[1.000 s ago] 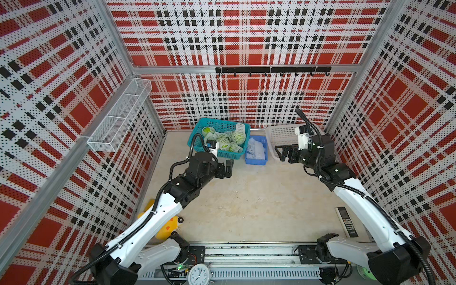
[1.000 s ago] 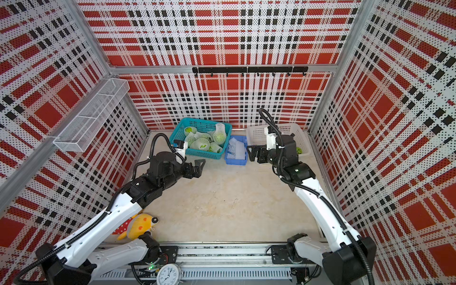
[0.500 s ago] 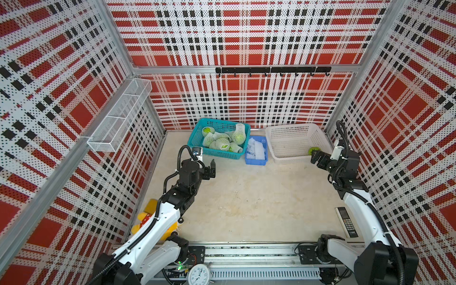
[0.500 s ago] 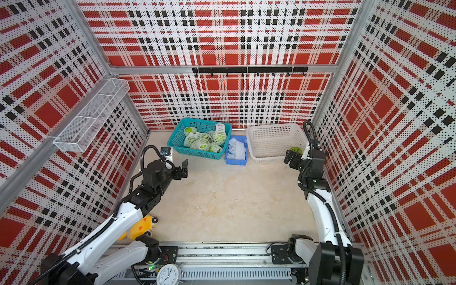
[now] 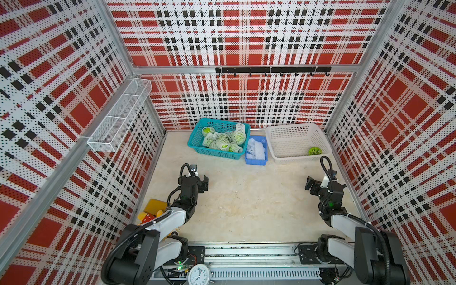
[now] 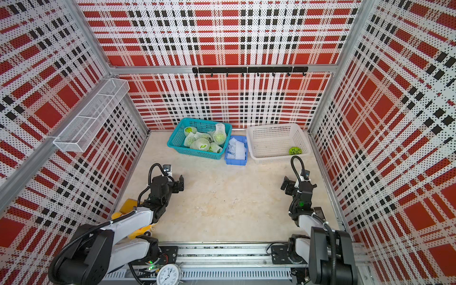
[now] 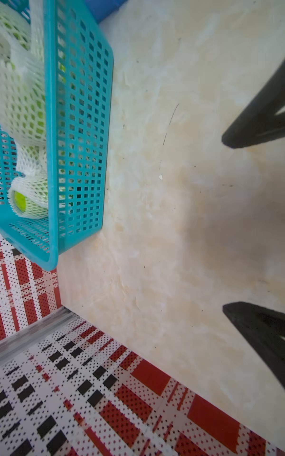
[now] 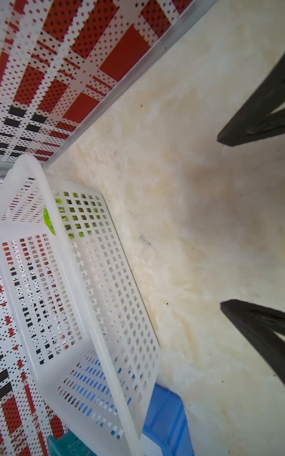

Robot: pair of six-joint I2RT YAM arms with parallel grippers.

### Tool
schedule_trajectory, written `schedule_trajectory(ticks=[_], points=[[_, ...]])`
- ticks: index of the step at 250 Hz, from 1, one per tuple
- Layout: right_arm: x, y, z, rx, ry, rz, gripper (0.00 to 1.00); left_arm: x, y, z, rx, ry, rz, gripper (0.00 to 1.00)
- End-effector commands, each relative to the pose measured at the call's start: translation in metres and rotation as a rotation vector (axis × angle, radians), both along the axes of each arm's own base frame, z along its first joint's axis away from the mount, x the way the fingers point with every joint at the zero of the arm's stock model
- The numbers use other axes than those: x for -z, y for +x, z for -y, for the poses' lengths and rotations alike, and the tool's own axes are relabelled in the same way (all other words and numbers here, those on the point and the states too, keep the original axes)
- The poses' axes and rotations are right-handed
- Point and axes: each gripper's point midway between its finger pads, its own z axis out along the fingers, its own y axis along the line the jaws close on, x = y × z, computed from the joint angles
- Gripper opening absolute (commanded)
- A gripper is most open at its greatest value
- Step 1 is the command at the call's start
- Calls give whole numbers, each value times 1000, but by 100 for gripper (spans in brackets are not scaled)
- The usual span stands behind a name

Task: Sleeve custard apples in foam nets
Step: Reset both arms

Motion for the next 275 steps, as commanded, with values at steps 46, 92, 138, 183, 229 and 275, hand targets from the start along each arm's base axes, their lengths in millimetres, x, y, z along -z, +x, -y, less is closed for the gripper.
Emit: schedule_trajectory(ticks=[46, 92, 138, 183, 229, 275], points=[[-39, 55, -32, -209, -86, 241, 100, -30, 45, 35, 206, -59, 103, 100], [-23, 71, -43, -244, -113, 169, 100, -39, 27, 33, 204, -56, 185, 100], [-19, 80, -56, -294, -145, 135, 100, -41, 29, 32, 170, -32, 195, 100], [-17, 80, -56, -292, -149, 125, 100, -37, 41, 22, 130, -61, 145, 100], [-17, 81, -56, -290, -150, 122, 100, -23, 61, 15, 120, -107, 42, 100], [-17, 81, -56, -287, -153, 121, 100, -19, 62, 14, 121, -109, 17, 100]])
